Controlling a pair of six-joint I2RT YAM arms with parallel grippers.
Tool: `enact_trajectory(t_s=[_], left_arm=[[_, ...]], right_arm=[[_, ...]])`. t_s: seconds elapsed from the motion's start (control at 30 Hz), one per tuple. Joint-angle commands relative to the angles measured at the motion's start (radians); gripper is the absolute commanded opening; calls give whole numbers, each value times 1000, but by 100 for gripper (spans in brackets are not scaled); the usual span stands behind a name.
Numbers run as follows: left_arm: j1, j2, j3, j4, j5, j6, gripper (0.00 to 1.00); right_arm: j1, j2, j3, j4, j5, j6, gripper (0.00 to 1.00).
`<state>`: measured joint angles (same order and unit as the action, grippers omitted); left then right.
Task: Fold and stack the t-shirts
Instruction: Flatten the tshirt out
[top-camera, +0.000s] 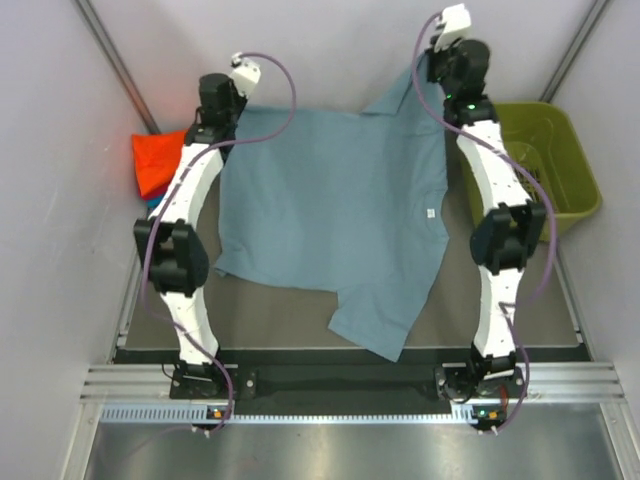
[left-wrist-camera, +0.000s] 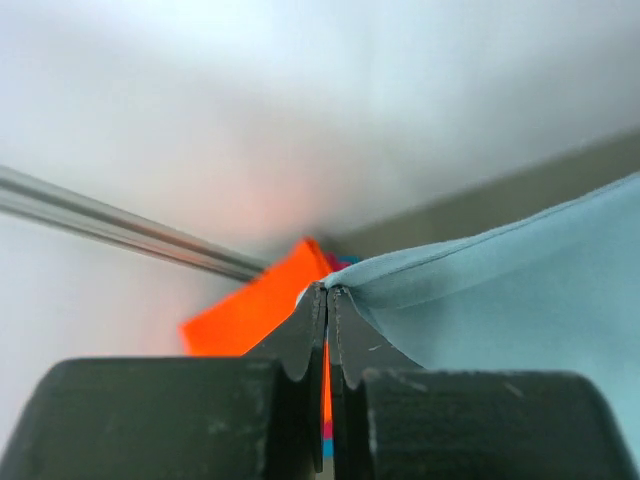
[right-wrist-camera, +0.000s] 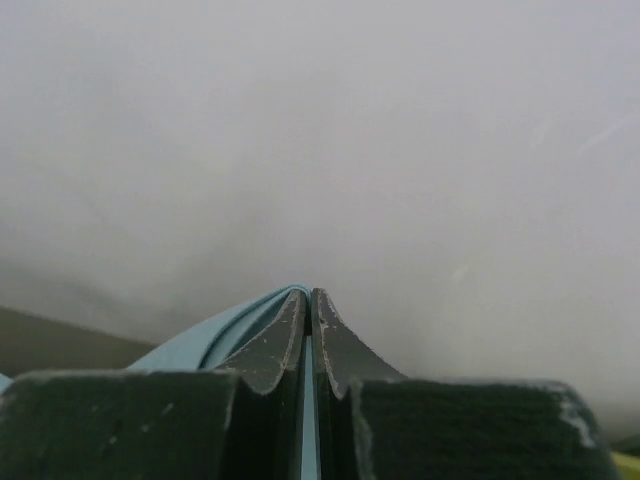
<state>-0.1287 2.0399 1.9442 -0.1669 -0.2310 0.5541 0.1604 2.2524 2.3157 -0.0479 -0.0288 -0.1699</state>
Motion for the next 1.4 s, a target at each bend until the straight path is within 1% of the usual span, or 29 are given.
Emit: enact_trajectory(t_s=[0.0,0.13,0.23,0.27,0.3,0.33,0.37,0.4,0.43,0.47,0.5,0.53,0.57,0.6,0.67,0.7,0.77,0.8,0.87,0.9,1.0,1.07,1.17,1.27,1.3,1.37], left_arm=[[-12,-210,19,-54,88,-45,0],[-20,-308,10,-153,93,-45,0],[-32,-426,-31,-201,97,-59,0],[-37,-502,-81,-206,101,-36,0],[-54,-544,-115,-201,98,-23,0],[-61,-587,-151,-198,108,-11,0],[-66,-669,-219,-192,119,1,0],[-75,-710,-250,-189,127,1,0],[-78,-748,-289,-189,148,-5,0],[-78,-811,-294,-198,165,-25,0],[-81,-839,-289,-239,182,-34,0],[-81,-863,-278,-256,205,-42,0],[-81,-907,-262,-273,257,-46,0],[-81,-931,-255,-284,280,-45,0],[-83,-993,-226,-301,314,-65,0],[-81,-1009,-211,-306,320,-77,0],[-80,-1052,-163,-330,335,-108,0],[-78,-1064,-147,-336,346,-121,0],[-69,-1090,-104,-345,366,-158,0],[-48,-1096,-93,-347,390,-170,0],[-16,-1109,-62,-347,418,-203,0],[-8,-1107,-60,-347,420,-215,0],[0,-1106,-97,-333,410,-221,0],[3,-1106,-175,-307,386,-200,0],[3,-1107,-200,-298,371,-195,0],[3,-1100,-276,-283,360,-162,0]], right_arm=[[-12,-293,7,19,-59,32,0],[-27,-505,-74,-41,-57,24,0],[-48,-651,-154,-78,-56,17,0],[-61,-687,-182,-84,-54,15,0],[-64,-770,-241,-89,-54,15,0],[-70,-813,-271,-101,-51,20,0],[-74,-855,-300,-109,-49,20,0],[-73,-945,-358,-115,-52,18,0],[-73,-990,-384,-127,-52,20,0],[-73,-1034,-407,-135,-56,23,0],[-73,-1107,-423,-150,-59,30,0],[-73,-1138,-415,-202,-63,35,0],[-73,-1168,-408,-229,-66,40,0],[-73,-1223,-388,-254,-69,47,0],[-73,-1270,-359,-317,-80,55,0],[-73,-1307,-314,-340,-85,55,0],[-73,-1330,-259,-386,-76,53,0],[-74,-1337,-183,-401,-66,44,0],[-78,-1331,-103,-432,-54,24,0],[-78,-1324,-41,-425,-48,4,0],[-79,-1311,8,-379,-34,-19,0],[-78,-1309,-7,-351,-31,-22,0],[-78,-1309,-87,-281,-42,0,0],[-79,-1309,-225,-212,-65,3,0],[-78,-1309,-310,-190,-65,-11,0],[-78,-1300,-393,-136,-77,-32,0]])
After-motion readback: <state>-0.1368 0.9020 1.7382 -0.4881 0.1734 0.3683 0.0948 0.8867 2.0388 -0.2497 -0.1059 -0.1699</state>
